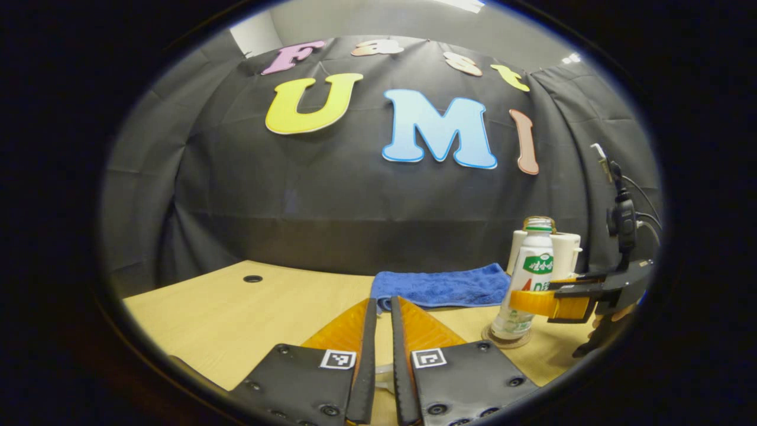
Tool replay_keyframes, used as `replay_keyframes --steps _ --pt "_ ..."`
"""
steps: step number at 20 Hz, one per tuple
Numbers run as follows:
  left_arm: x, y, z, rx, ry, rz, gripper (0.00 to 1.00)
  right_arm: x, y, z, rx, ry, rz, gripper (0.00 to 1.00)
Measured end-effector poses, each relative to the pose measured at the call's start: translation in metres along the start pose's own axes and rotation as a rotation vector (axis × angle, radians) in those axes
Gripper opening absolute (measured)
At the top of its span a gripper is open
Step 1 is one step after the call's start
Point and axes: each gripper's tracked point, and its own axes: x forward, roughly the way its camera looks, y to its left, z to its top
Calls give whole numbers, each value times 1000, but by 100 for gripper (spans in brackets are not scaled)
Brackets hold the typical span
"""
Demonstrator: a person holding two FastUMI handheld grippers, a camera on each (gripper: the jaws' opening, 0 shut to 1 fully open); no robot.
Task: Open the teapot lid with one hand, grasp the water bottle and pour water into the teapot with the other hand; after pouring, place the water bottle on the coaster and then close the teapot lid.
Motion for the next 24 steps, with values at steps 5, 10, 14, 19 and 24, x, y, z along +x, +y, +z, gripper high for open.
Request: replay_keyframes --steps 5,10,14,19,24 --pt "0 1 0 -7 1 4 27 1 -2 0 -21 11 -14 73" --pt "-1 0 -1 -6 5 2 27 0 0 2 -25 10 1 82" --pt "-2 1 -1 -13 2 1 27 -9 0 8 -21 -7 3 92" --pt "-5 5 1 -16 1 15 27 -36 -1 15 15 -49 8 93" --pt "-20 -6 5 -20 13 2 22 -76 -4 16 44 -93 -11 93"
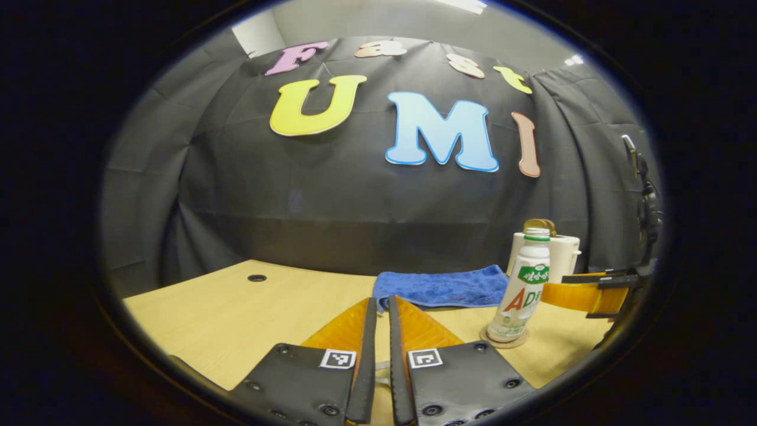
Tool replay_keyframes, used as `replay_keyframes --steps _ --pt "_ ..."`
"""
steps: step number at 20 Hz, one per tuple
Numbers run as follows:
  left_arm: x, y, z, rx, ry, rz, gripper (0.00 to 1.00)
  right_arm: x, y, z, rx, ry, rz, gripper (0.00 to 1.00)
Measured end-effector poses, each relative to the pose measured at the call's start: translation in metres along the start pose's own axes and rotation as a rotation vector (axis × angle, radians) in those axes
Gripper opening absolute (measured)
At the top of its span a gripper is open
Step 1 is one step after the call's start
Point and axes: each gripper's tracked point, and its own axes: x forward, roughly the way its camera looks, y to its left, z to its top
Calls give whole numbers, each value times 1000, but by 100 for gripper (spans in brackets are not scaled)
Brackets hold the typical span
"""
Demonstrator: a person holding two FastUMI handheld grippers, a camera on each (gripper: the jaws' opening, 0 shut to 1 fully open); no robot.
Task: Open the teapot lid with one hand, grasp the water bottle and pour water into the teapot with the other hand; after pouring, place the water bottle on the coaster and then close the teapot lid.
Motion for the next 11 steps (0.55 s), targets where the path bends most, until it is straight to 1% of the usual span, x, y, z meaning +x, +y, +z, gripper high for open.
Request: replay_keyframes --steps 1,2,3,4,5,6,9,10,11 --pt "-8 -6 -2 -23 11 -9 22 -10 -1 1 -7 -13 -10 93" --pt "-18 -14 -4 -44 19 -24 18 -21 -3 4 -23 -31 -28 93" --pt "-28 -22 -6 -51 23 -34 20 -33 -7 7 -41 -52 -49 92" --pt "-38 -28 -7 -44 25 -39 22 -43 -10 11 -56 -70 -68 93" --pt "-49 -34 -7 -30 25 -42 18 -54 -11 13 -66 -88 -83 92" --pt "-59 -41 -6 -16 21 -46 22 -65 -10 12 -65 -102 -93 92" --pt "-87 -60 -1 18 0 -59 22 -92 -6 6 -74 -138 -125 92" --pt "-94 -63 0 38 -5 -54 18 -97 -4 3 -91 -144 -140 92" --pt "-100 -66 -1 50 -8 -54 18 -103 0 -3 -106 -144 -145 92"
